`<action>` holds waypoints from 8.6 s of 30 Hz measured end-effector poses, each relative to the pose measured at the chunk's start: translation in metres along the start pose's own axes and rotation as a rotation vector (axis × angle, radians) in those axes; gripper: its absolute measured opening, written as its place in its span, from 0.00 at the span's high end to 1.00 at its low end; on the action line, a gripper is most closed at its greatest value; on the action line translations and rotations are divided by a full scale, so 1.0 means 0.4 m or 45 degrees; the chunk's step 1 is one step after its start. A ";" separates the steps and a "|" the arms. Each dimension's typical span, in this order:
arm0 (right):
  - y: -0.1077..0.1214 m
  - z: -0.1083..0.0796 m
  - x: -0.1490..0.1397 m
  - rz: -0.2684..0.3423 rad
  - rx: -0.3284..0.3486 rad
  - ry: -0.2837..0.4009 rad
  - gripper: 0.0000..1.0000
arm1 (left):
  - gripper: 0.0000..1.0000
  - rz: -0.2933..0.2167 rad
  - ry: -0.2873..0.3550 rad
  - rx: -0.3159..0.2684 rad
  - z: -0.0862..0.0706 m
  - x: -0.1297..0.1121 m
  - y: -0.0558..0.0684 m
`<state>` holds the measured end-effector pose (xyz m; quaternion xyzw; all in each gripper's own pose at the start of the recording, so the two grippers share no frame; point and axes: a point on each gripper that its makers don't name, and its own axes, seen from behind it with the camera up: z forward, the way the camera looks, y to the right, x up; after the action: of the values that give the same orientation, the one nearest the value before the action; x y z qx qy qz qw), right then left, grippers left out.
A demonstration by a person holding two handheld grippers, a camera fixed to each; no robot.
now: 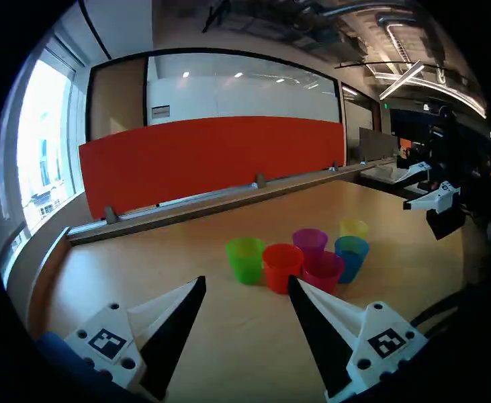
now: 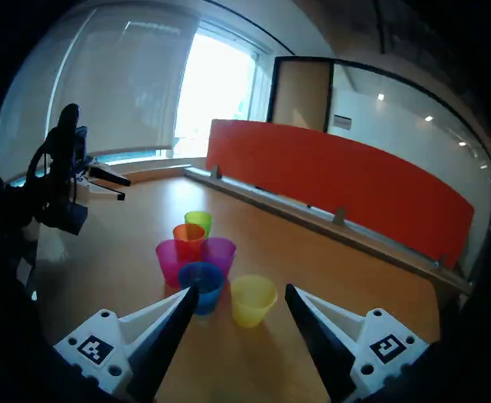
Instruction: Pour water
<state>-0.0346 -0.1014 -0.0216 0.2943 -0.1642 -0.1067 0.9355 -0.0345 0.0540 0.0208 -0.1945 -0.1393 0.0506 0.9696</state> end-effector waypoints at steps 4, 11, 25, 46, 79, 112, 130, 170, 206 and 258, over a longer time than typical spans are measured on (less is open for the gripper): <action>-0.017 0.011 -0.015 -0.015 0.049 -0.037 0.00 | 0.10 0.024 -0.029 -0.002 0.013 -0.008 -0.007; -0.058 0.037 -0.043 -0.050 0.126 -0.082 0.00 | 0.10 0.052 -0.062 -0.043 0.046 -0.018 0.003; -0.127 0.116 -0.122 -0.053 0.254 -0.214 0.00 | 0.10 0.073 -0.121 -0.095 0.118 -0.039 -0.010; -0.152 0.223 -0.178 -0.043 0.322 -0.299 0.00 | 0.10 0.102 -0.144 -0.106 0.182 -0.052 -0.019; -0.162 0.325 -0.158 -0.027 0.340 -0.288 0.00 | 0.10 0.110 -0.145 -0.116 0.223 -0.053 -0.021; -0.162 0.331 -0.145 0.009 0.329 -0.249 0.09 | 0.10 0.113 -0.156 -0.148 0.246 -0.073 -0.022; -0.167 0.298 -0.101 0.013 0.340 -0.199 0.09 | 0.10 0.136 -0.220 -0.186 0.329 -0.105 -0.033; -0.168 0.244 -0.087 -0.010 0.357 -0.177 0.09 | 0.10 0.141 -0.257 -0.299 0.481 -0.104 0.008; -0.167 0.245 -0.093 -0.016 0.361 -0.183 0.09 | 0.11 0.128 -0.228 -0.316 0.550 -0.093 0.006; -0.163 0.170 0.074 0.058 0.194 0.091 0.09 | 0.13 0.051 0.062 -0.255 0.192 0.126 0.159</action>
<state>-0.0391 -0.1977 0.0002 0.3645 -0.1451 -0.0619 0.9178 -0.0113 0.1480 0.0768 -0.2944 -0.1162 0.0512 0.9472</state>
